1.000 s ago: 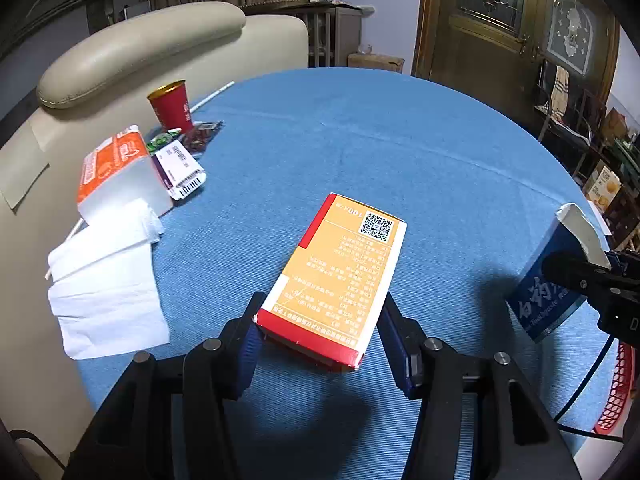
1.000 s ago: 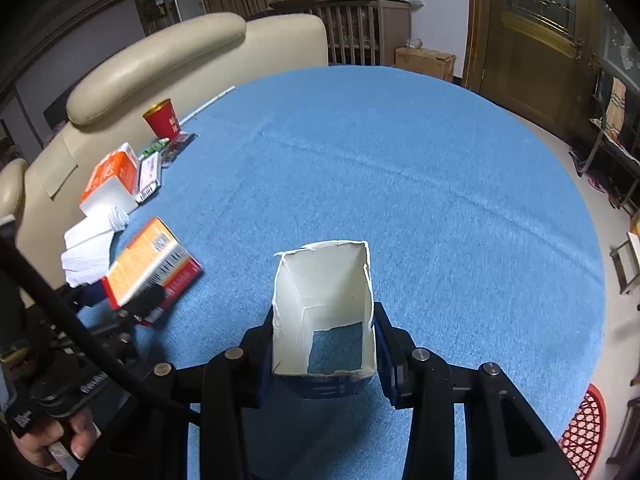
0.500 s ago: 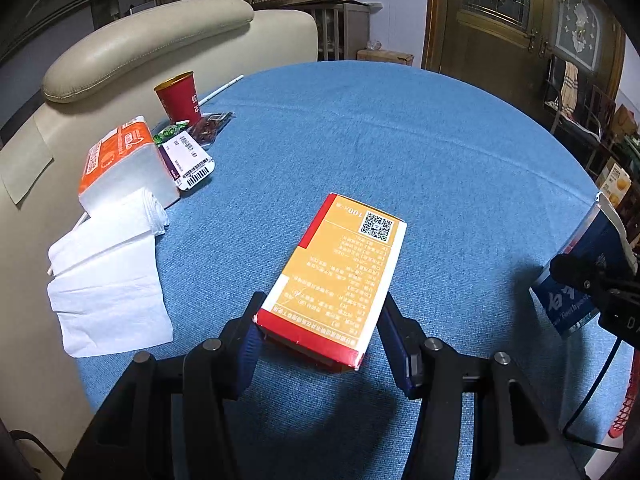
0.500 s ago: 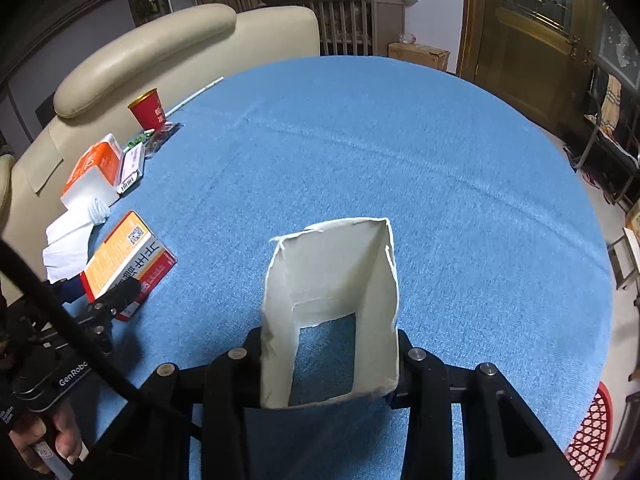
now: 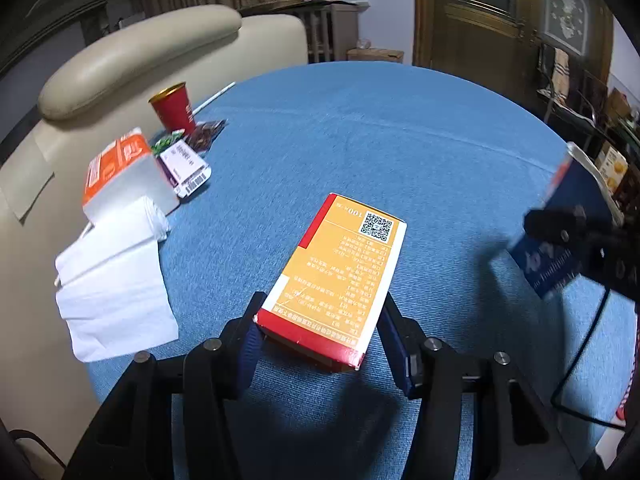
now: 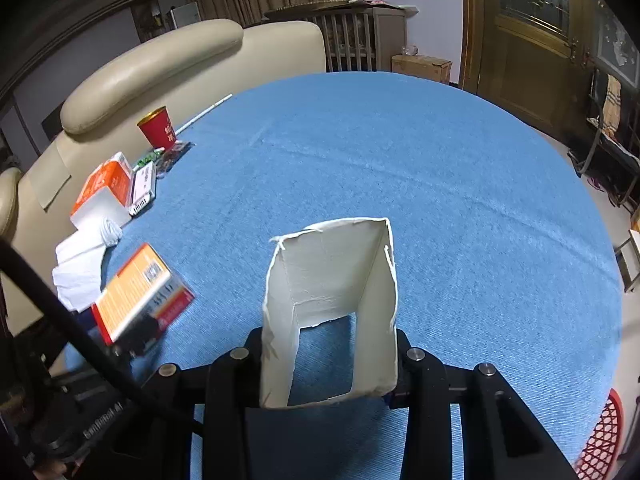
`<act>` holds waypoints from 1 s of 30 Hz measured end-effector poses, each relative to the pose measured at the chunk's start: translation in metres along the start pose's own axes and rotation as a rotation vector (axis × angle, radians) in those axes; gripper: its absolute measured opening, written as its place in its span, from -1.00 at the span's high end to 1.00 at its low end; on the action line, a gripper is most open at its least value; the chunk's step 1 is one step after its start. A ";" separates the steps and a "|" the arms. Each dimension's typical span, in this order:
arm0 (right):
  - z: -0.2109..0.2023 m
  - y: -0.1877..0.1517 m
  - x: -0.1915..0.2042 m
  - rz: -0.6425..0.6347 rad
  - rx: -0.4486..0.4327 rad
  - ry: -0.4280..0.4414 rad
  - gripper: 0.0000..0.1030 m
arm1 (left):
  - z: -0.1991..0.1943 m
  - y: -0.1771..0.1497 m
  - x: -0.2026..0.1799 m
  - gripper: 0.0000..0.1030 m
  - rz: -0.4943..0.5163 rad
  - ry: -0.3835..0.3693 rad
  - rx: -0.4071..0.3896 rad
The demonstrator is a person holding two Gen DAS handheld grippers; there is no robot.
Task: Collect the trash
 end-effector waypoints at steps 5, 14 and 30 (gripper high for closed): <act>-0.007 0.011 0.007 0.005 -0.022 -0.006 0.23 | -0.008 0.004 -0.001 -0.08 0.027 -0.012 -0.021; -0.009 0.011 0.016 -0.012 -0.012 -0.031 0.23 | -0.009 0.004 0.016 -0.08 -0.018 -0.013 -0.026; -0.032 0.008 0.016 -0.011 -0.049 -0.046 0.23 | -0.026 0.011 0.020 -0.08 -0.039 -0.014 -0.071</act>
Point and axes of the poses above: each gripper's, at about its wrist camera, not at the fingertips, and z roughly the way its jaws point, x to its left, y to its top, the point moved 3 cm from there along z, roughly the way its jaws point, and after that the axes turned 1 degree about x, right-handed, at the moved point
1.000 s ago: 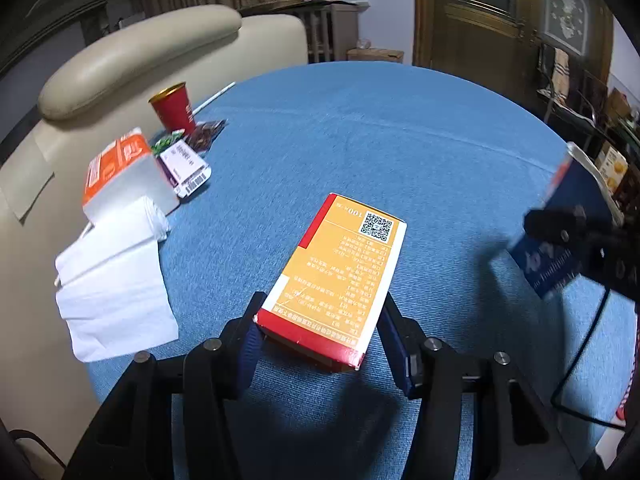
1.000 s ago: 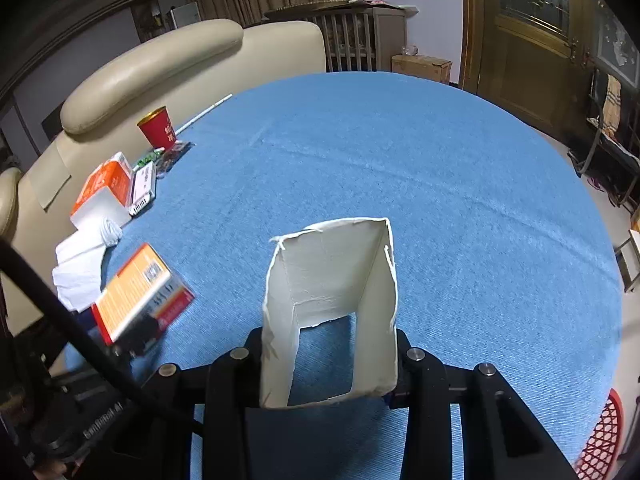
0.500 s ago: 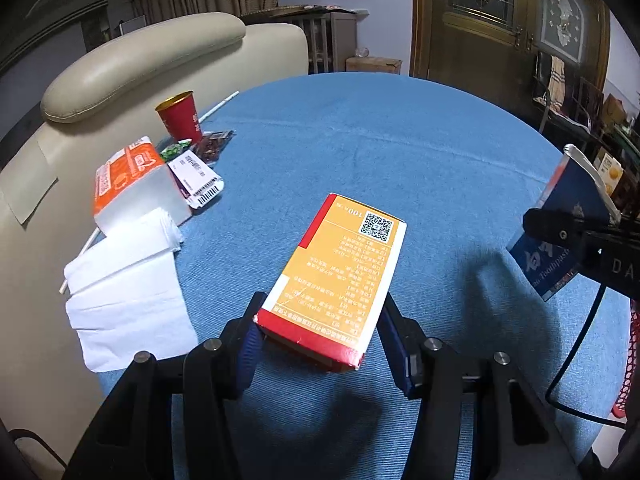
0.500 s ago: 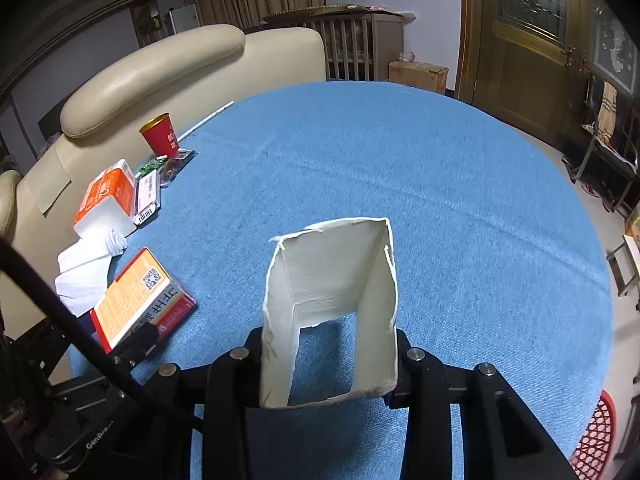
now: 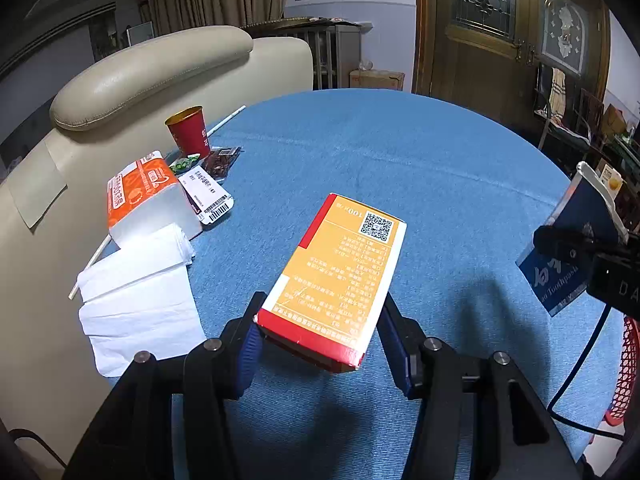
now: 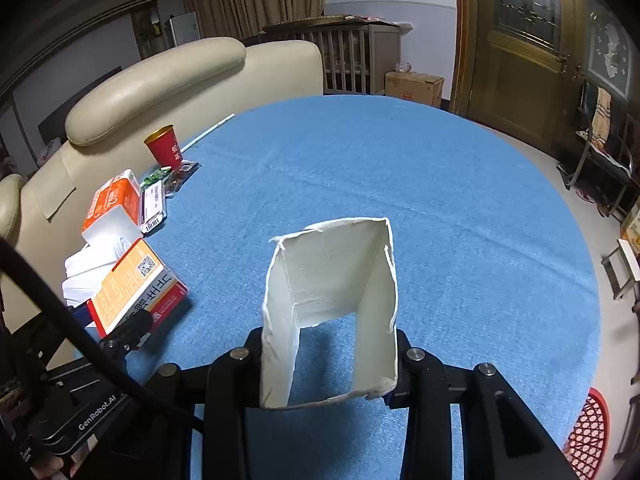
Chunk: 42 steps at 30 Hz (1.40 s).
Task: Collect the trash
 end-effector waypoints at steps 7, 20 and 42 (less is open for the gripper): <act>-0.010 0.003 -0.002 0.017 -0.021 -0.012 0.23 | -0.011 0.005 0.003 -0.08 -0.006 0.001 -0.030; -0.022 -0.006 -0.002 0.018 -0.031 -0.009 0.23 | -0.018 0.004 -0.009 -0.08 0.016 -0.004 -0.041; -0.036 -0.007 -0.013 0.030 -0.056 -0.022 0.23 | -0.018 0.007 -0.018 -0.08 -0.005 -0.015 -0.051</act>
Point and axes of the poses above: each gripper's, at about its wrist camera, not at the fingertips, and z roughly the way its jaws point, x to its left, y to its top, the point moved 3 cm from there along z, roughly the way its jaws point, and after that the axes turned 1 degree about x, right-handed, at the moved point
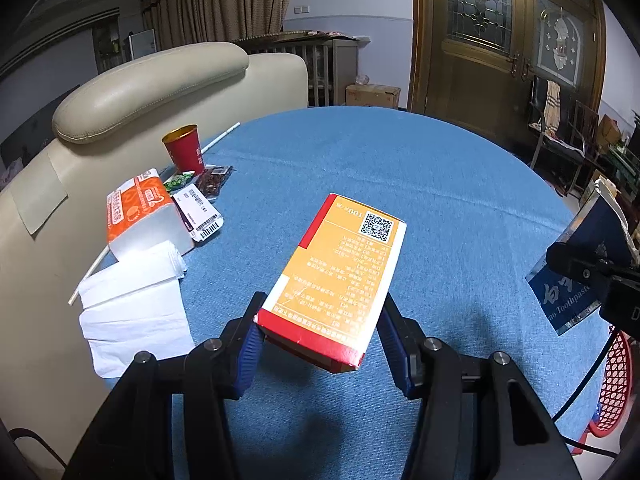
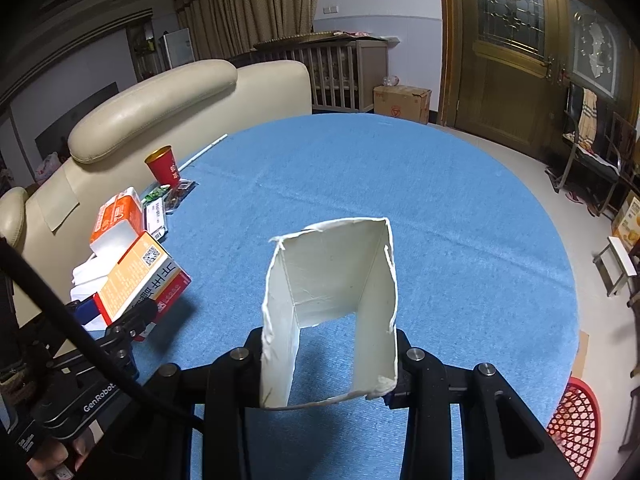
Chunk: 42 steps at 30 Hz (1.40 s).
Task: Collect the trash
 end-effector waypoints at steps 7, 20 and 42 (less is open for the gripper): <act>0.001 0.000 0.000 0.004 0.001 -0.002 0.23 | 0.002 0.000 0.002 -0.08 -0.007 0.000 0.000; 0.001 0.000 0.001 0.002 0.006 0.004 0.23 | -0.001 0.002 0.006 -0.08 -0.012 0.011 -0.007; -0.084 -0.067 -0.157 0.238 -0.051 -0.230 0.23 | -0.024 0.001 -0.137 -0.08 0.193 -0.172 -0.062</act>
Point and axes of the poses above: each gripper's, at about its wrist camera, not at the fingertips, and z roughly the way its jaws point, x to its left, y to its top, the point moved 3 cm from there along z, roughly the way its jaws point, and after that the axes turned 1 degree about x, right-handed, at the moved point
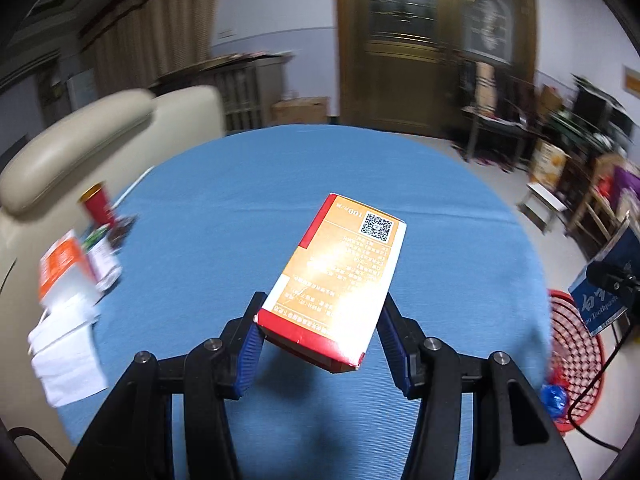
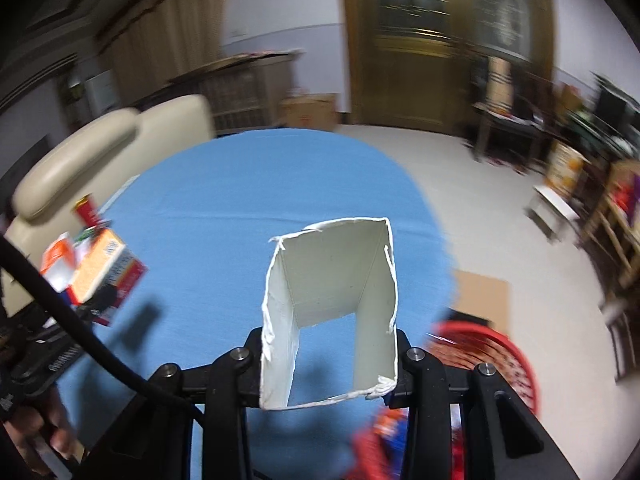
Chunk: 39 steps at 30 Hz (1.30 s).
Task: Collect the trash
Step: 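Carry both boxes over the red wastebasket and open both grippers to drop them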
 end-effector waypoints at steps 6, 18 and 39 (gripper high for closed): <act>0.002 -0.039 -0.094 0.109 0.079 -0.132 0.23 | -0.004 0.005 -0.066 -0.08 0.105 -0.093 -0.005; 0.042 -0.087 -0.154 0.177 0.260 -0.106 -0.36 | -0.008 0.001 -0.149 -0.08 0.267 -0.193 0.015; -0.034 -0.054 -0.239 0.379 -0.009 -0.175 -0.53 | 0.034 -0.034 -0.273 -0.34 0.471 -0.391 0.258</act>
Point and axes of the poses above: each gripper's, at about its wrist camera, not at the fingertips, and z roughly the way its jaws point, x to its left, y to its top, the point moved 3 cm from there along z, roughly the way its jaws point, and after that the axes turned 1 degree about x, right-handed, at the moved point
